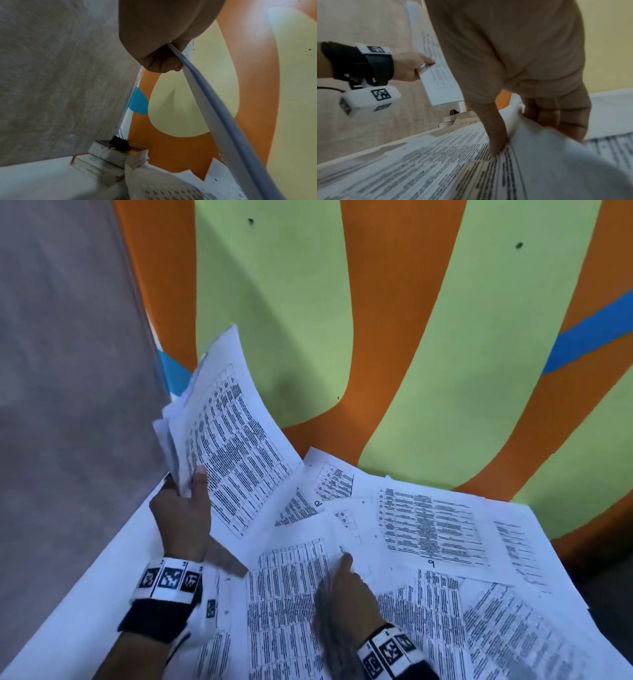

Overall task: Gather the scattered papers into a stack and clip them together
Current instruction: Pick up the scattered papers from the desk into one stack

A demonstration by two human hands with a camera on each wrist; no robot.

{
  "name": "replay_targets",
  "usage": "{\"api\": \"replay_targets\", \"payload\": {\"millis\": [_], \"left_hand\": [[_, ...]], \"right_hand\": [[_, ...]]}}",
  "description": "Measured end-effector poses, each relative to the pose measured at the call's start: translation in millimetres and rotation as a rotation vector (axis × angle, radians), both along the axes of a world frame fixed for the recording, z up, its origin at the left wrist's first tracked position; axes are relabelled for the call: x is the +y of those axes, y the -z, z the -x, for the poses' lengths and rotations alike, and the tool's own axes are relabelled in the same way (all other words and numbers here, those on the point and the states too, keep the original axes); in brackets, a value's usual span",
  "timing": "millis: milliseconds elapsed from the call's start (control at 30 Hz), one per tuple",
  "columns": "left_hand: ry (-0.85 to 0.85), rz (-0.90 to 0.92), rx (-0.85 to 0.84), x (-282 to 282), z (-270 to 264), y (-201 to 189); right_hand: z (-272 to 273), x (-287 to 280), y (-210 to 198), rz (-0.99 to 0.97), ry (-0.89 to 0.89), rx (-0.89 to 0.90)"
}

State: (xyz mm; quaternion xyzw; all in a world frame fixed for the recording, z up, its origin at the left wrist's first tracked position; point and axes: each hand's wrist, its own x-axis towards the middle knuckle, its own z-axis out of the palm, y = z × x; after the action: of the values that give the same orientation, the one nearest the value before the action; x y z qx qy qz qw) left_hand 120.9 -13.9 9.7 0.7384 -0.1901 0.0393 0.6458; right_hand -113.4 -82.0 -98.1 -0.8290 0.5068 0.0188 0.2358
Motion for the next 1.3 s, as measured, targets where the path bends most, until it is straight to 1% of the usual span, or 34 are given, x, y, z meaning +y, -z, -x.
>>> {"api": "replay_targets", "payload": {"millis": [100, 233, 300, 367, 467, 567, 633, 667, 700, 800, 867, 933, 1000, 1067, 1133, 1200, 1267, 1300], "left_hand": [[-0.063, 0.047, -0.038, 12.2, -18.9, -7.9], [-0.152, 0.056, -0.087, 25.7, -45.8, -9.0], [-0.181, 0.047, -0.090, 29.2, -54.7, -6.6], [-0.199, 0.029, -0.102, 30.9, -57.6, -5.6], [-0.199, 0.040, -0.103, 34.4, -58.9, -5.3], [-0.181, 0.066, -0.097, 39.5, -63.7, -0.3], [-0.172, 0.073, -0.084, 41.8, -67.1, 3.4], [-0.169, 0.072, -0.084, 42.5, -67.7, 4.8], [-0.165, 0.068, -0.091, 42.7, -67.9, 6.2], [-0.163, 0.055, -0.089, 43.3, -66.7, 7.3], [-0.166, 0.057, -0.089, 44.1, -66.8, 6.0], [-0.166, 0.043, -0.123, 44.7, -68.2, 2.7], [-0.177, 0.041, -0.151, 44.8, -70.8, -0.4], [-0.192, 0.050, -0.151, 45.2, -73.3, -2.4], [-0.196, 0.039, -0.154, 46.4, -75.3, -3.0], [-0.193, 0.035, -0.153, 47.3, -76.8, -2.6], [-0.196, 0.032, -0.133, 47.1, -76.3, -2.6], [-0.194, 0.027, -0.123, 46.8, -75.5, -2.4]], "right_hand": [[15.4, -27.0, -21.1, 0.065, -0.019, -0.043], [18.6, -71.2, -60.2, 0.064, 0.044, -0.179], [6.0, -93.2, -63.3, 0.060, 0.048, -0.193], [-13.3, -114.4, -48.5, 0.021, 0.060, -0.198], [-48.0, -124.9, -21.0, -0.052, 0.037, -0.088], [-71.2, -109.3, -19.1, -0.045, 0.033, 0.085], [-78.5, -103.3, -15.3, -0.037, -0.005, 0.131], [-80.8, -102.5, -11.9, -0.031, -0.026, 0.112], [-81.6, -100.4, -12.0, -0.027, -0.024, 0.055], [-75.8, -97.9, -15.4, -0.008, 0.055, -0.152], [-62.5, -98.3, -28.8, -0.005, 0.076, -0.266], [-47.2, -103.6, -45.8, 0.035, 0.043, -0.306], [-32.9, -114.2, -70.7, 0.051, -0.045, -0.226], [-19.2, -130.2, -96.5, 0.042, -0.131, -0.099], [-10.4, -150.3, -117.5, 0.045, -0.170, -0.037], [-13.2, -164.6, -124.3, 0.078, -0.213, 0.081], [-29.6, -165.7, -117.5, 0.110, -0.314, 0.228], [-41.1, -160.7, -110.8, 0.129, -0.364, 0.265]]}}
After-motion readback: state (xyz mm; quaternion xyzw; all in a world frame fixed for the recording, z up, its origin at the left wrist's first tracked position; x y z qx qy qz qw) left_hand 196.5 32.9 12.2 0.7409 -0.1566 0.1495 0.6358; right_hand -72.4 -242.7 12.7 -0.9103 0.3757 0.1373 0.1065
